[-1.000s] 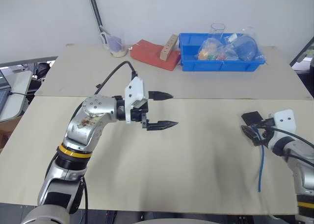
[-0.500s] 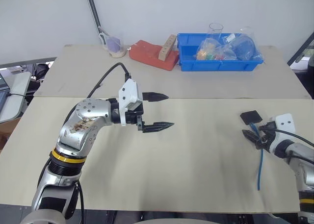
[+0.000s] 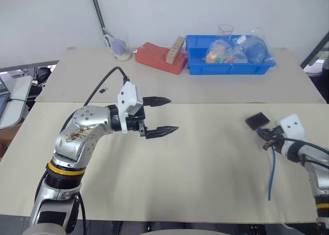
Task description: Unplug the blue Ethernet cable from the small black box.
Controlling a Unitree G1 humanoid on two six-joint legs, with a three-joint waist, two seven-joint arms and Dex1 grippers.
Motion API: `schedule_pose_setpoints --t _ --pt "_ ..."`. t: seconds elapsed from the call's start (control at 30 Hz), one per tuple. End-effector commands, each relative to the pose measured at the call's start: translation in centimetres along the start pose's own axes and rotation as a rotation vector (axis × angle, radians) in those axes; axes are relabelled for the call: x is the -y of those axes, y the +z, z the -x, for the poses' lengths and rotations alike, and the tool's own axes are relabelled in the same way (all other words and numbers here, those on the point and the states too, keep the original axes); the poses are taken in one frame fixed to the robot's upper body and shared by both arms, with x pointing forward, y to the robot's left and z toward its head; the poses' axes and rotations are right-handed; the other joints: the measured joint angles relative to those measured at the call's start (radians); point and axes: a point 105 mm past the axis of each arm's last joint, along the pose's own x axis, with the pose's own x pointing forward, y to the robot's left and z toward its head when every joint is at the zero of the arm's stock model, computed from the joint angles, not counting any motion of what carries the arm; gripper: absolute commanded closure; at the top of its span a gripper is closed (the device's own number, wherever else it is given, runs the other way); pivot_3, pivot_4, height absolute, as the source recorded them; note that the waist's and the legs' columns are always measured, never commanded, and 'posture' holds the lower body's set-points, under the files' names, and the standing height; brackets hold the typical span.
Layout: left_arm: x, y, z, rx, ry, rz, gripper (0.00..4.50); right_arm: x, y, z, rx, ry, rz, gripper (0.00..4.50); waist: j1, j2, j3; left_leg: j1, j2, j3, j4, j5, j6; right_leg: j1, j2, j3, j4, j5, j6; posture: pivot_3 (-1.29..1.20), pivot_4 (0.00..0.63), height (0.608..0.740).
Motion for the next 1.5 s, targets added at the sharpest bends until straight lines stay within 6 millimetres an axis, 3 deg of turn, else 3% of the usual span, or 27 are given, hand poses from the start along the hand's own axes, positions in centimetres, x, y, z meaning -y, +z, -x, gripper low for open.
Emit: schedule_pose_setpoints --t 0.03,0.17,0.3,0.37,0.63,1.0,1.1,1.3,1.33,1.5 --pt "-1.4 1.6 1.8 0.057 0.089 0.063 0.00 -2.3 10.0 -1.1 0.275 0.139 0.386 4.45 -0.013 0.001 0.001 0.001 0.000 -0.001 0.000 0.000 0.000 0.000 0.000 0.000 0.001 0.000 0.000 0.00 0.150 0.740" --pt "-2.7 2.2 3.6 0.082 0.153 0.147 0.00 -5.9 15.1 -2.4 0.455 0.252 0.761 4.45 -0.006 0.001 0.002 0.001 0.001 -0.007 -0.001 0.000 0.000 0.000 0.003 -0.003 0.001 0.000 0.000 0.00 0.150 0.740" --pt "-3.4 2.7 4.7 0.107 0.172 0.232 0.00 -8.2 16.7 -3.3 0.618 0.273 1.123 4.45 0.014 -0.001 0.003 -0.002 0.000 -0.010 0.001 0.000 0.000 0.000 -0.001 -0.006 0.001 0.000 0.000 0.00 0.150 0.740" --pt "-3.4 2.8 4.8 0.100 0.168 0.237 0.00 -8.6 17.2 -3.8 0.675 0.265 1.216 4.45 0.022 -0.002 0.003 -0.003 -0.001 -0.010 0.002 0.000 0.000 0.000 -0.004 -0.006 0.001 0.000 0.000 0.00 0.150 0.740" --pt "-3.6 2.2 3.5 0.054 0.153 0.201 0.00 -10.4 19.7 -4.4 0.868 0.243 1.334 4.45 0.017 -0.002 0.004 -0.001 0.000 -0.011 0.002 0.001 -0.002 0.000 -0.001 -0.006 0.002 0.000 0.000 0.00 0.150 0.740" --pt "-3.8 1.4 2.2 0.036 0.095 0.168 0.00 -12.1 21.4 -3.8 0.959 0.245 1.331 4.45 0.016 -0.002 0.004 -0.002 0.000 -0.010 0.002 0.001 -0.002 0.000 -0.002 -0.006 0.003 0.000 0.000 0.00 0.150 0.740" --pt "-3.7 0.9 2.0 0.021 0.083 0.163 0.81 -12.2 21.6 -3.7 0.968 0.241 1.328 4.45 0.016 -0.002 0.004 -0.001 0.000 -0.010 0.002 0.001 -0.002 0.000 -0.002 -0.006 0.004 0.000 0.000 0.00 0.150 0.740" --pt "-3.9 0.4 1.8 0.022 0.074 0.170 3.71 -12.5 22.1 -3.3 0.990 0.237 1.330 4.45 0.015 -0.002 0.004 -0.002 0.000 -0.010 0.002 0.001 -0.002 0.000 -0.002 -0.006 0.004 0.000 0.000 0.00 0.150 0.740" --pt "-4.0 0.4 1.7 0.022 0.075 0.170 3.98 -12.6 22.3 -3.2 0.995 0.236 1.330 4.45 0.015 -0.002 0.004 -0.002 0.000 -0.010 0.002 0.001 -0.002 0.000 -0.002 -0.006 0.004 0.000 0.000 0.00 0.150 0.740" --pt "-4.0 0.7 1.5 0.042 0.065 0.176 3.96 -12.9 22.7 -3.0 1.009 0.243 1.322 4.45 0.015 -0.002 0.004 -0.002 0.000 -0.010 0.002 0.001 -0.002 0.000 -0.002 -0.006 0.004 0.000 0.000 0.00 0.150 0.740"
